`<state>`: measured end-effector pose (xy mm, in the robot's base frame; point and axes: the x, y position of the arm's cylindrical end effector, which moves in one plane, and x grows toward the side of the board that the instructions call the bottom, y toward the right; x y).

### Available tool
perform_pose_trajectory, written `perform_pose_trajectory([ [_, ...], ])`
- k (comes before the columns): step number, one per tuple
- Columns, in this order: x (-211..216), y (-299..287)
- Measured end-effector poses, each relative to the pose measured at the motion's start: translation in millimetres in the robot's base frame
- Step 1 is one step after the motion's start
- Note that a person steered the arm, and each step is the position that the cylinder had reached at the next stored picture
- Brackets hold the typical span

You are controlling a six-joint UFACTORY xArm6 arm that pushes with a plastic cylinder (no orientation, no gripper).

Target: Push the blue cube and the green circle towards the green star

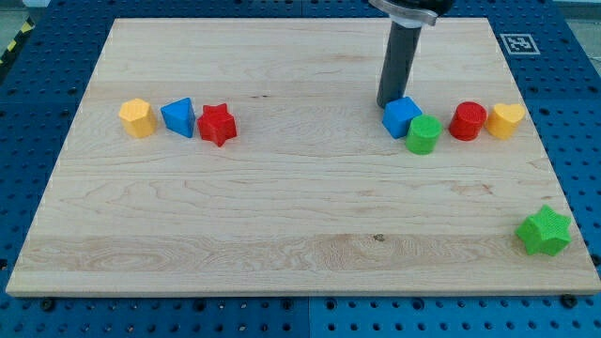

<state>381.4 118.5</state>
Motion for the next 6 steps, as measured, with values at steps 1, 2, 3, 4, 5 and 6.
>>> perform_pose_trajectory([
  [1,16,8],
  [2,37,11],
  [3,59,24],
  [4,80,45],
  [5,93,66],
  [6,100,90],
])
